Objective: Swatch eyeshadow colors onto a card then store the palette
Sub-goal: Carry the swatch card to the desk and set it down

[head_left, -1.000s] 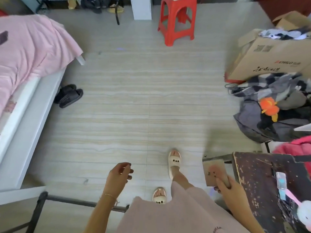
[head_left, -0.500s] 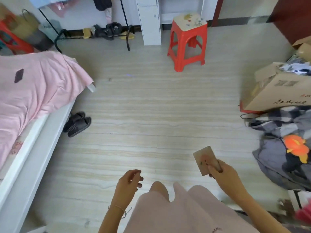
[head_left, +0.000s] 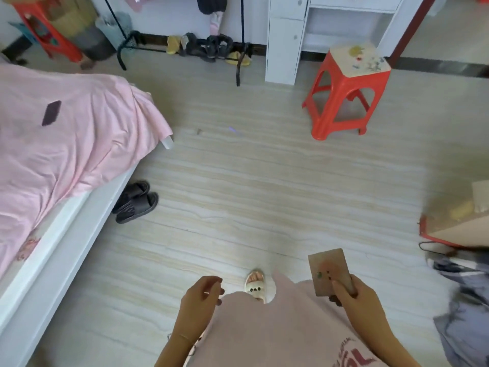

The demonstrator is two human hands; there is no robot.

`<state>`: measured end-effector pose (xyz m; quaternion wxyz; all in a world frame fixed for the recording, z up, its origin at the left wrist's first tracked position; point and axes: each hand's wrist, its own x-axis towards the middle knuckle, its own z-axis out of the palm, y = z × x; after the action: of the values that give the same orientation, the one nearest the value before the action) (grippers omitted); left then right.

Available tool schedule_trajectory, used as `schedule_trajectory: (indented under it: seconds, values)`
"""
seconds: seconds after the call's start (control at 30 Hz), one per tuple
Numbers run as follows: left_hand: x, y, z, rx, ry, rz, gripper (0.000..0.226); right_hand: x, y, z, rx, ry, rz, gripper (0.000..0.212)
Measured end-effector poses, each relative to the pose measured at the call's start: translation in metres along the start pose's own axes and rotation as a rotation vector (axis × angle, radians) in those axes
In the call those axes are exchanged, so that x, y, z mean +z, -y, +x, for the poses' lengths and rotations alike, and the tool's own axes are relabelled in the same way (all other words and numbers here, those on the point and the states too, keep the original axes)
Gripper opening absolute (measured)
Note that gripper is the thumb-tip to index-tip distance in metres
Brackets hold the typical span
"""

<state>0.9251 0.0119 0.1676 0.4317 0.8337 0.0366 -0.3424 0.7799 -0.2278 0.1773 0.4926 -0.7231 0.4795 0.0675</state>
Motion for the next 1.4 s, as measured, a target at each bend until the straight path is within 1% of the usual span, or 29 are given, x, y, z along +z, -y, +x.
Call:
schedule_trajectory:
  seconds: [0.07, 0.2, 0.37, 0.47, 0.6, 0.8, 1.03, 1.17, 1.27, 1.4]
  values:
    - [-0.015, -0.024, 0.034, 0.014, 0.003, 0.021, 0.012, 0.007, 0.027, 0.021, -0.006, 0.019, -0.016, 0.016]
    - [-0.026, -0.065, 0.091, 0.017, 0.037, 0.064, 0.012, 0.014, 0.057, 0.057, 0.039, -0.014, 0.041, 0.018]
    - [-0.013, -0.11, 0.17, 0.024, 0.162, 0.201, 0.012, 0.011, 0.085, 0.123, 0.137, -0.107, 0.098, 0.016]
    - [-0.006, -0.143, 0.218, 0.035, 0.202, 0.242, 0.011, 0.005, 0.111, 0.175, 0.154, -0.118, 0.122, 0.012]
    - [-0.011, -0.201, 0.282, 0.011, 0.163, 0.241, 0.011, -0.015, 0.168, 0.257, 0.122, -0.12, 0.128, 0.011]
    - [-0.037, -0.29, 0.375, 0.036, 0.139, 0.284, 0.011, -0.041, 0.272, 0.381, 0.009, -0.023, -0.001, 0.019]
    - [-0.067, -0.343, 0.461, -0.051, 0.089, 0.202, 0.013, -0.038, 0.358, 0.475, -0.026, 0.084, -0.1, 0.016]
    - [-0.078, -0.369, 0.517, -0.084, 0.077, 0.111, 0.013, -0.033, 0.398, 0.52, 0.001, 0.029, -0.073, 0.015]
    - [-0.091, -0.399, 0.567, -0.067, 0.054, 0.057, 0.012, -0.024, 0.432, 0.553, 0.023, -0.033, -0.027, 0.015]
    - [-0.12, -0.455, 0.637, 0.004, 0.074, 0.116, 0.013, -0.014, 0.483, 0.587, 0.1, -0.105, 0.075, 0.016]
